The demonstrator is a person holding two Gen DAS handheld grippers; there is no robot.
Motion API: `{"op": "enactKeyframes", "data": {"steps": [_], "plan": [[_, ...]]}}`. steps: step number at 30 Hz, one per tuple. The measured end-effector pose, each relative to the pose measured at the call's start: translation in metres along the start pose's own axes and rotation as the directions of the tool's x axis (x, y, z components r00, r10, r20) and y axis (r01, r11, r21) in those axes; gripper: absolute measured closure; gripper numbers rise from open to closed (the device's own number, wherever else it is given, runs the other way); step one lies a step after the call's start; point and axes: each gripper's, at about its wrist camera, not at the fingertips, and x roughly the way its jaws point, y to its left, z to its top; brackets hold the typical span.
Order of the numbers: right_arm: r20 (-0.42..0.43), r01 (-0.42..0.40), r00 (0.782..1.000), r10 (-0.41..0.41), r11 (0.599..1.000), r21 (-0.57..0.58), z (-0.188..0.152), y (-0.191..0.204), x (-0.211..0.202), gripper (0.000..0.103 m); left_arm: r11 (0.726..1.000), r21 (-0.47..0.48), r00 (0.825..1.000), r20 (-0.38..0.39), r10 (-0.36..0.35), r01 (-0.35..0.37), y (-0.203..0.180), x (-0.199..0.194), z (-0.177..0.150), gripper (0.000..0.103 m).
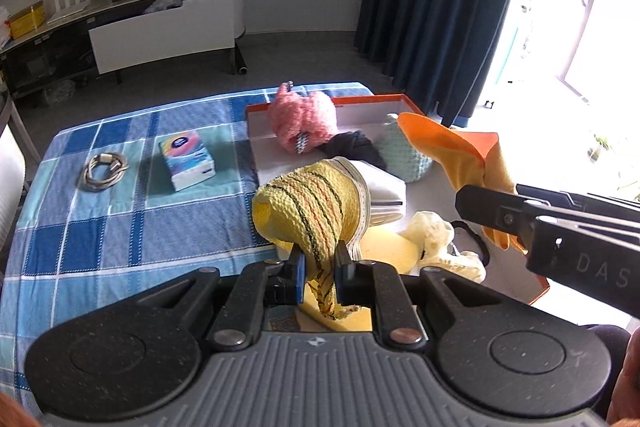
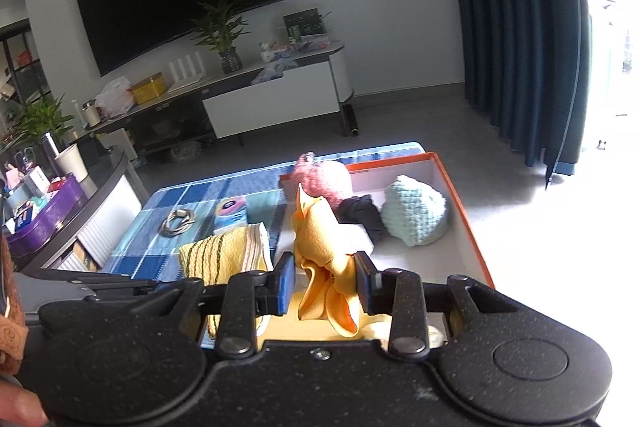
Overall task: Organize soft objects
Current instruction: 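Carry the striped hat and yellow cloth with both tools over the box, then open the left tool to drop the striped hat while the right tool releases the yellow cloth into the box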
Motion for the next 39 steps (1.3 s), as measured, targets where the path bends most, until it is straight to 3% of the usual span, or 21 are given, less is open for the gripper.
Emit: {"op": "enactKeyframes", "data": {"steps": [11, 27, 30, 32, 33, 34, 39], "plan": [[0.01, 0.086, 0.996, -0.087, 0.995, 0.042, 0.001, -0.031, -0.001, 0.062, 0.999, 0.024, 0.999, 0.002, -0.047, 0.047, -0.019, 0.009, 0.011, 0.087], [0.001, 0.126, 0.992, -0.126, 0.99, 0.068, 0.003, -0.052, 0.01, 0.061, 0.989, 0.069, 0.991, -0.019, -0.13, 0.131, -0.048, 0.026, 0.019, 0.086], [-0.007, 0.126, 0.992, -0.126, 0.989, 0.072, 0.004, -0.055, 0.016, 0.059, 0.986, 0.07, 0.988, -0.037, -0.152, 0.154, -0.049, 0.031, 0.019, 0.08], [-0.005, 0.127, 0.992, -0.127, 0.99, 0.068, 0.005, -0.055, 0.017, 0.051, 0.983, 0.074, 0.985, -0.049, -0.163, 0.166, -0.051, 0.034, 0.017, 0.076], [-0.003, 0.13, 0.991, -0.13, 0.989, 0.067, 0.005, -0.054, 0.017, 0.042, 0.983, 0.07, 0.984, -0.053, -0.169, 0.172, -0.05, 0.034, 0.016, 0.067], [0.001, 0.132, 0.991, -0.132, 0.989, 0.066, 0.005, -0.054, 0.017, 0.039, 0.982, 0.067, 0.983, -0.058, -0.173, 0.176, -0.05, 0.034, 0.015, 0.058], [0.022, 0.125, 0.992, -0.126, 0.99, 0.065, 0.009, -0.05, 0.014, 0.037, 0.984, 0.072, 0.986, -0.043, -0.16, 0.162, -0.045, 0.028, 0.017, 0.039]]}}
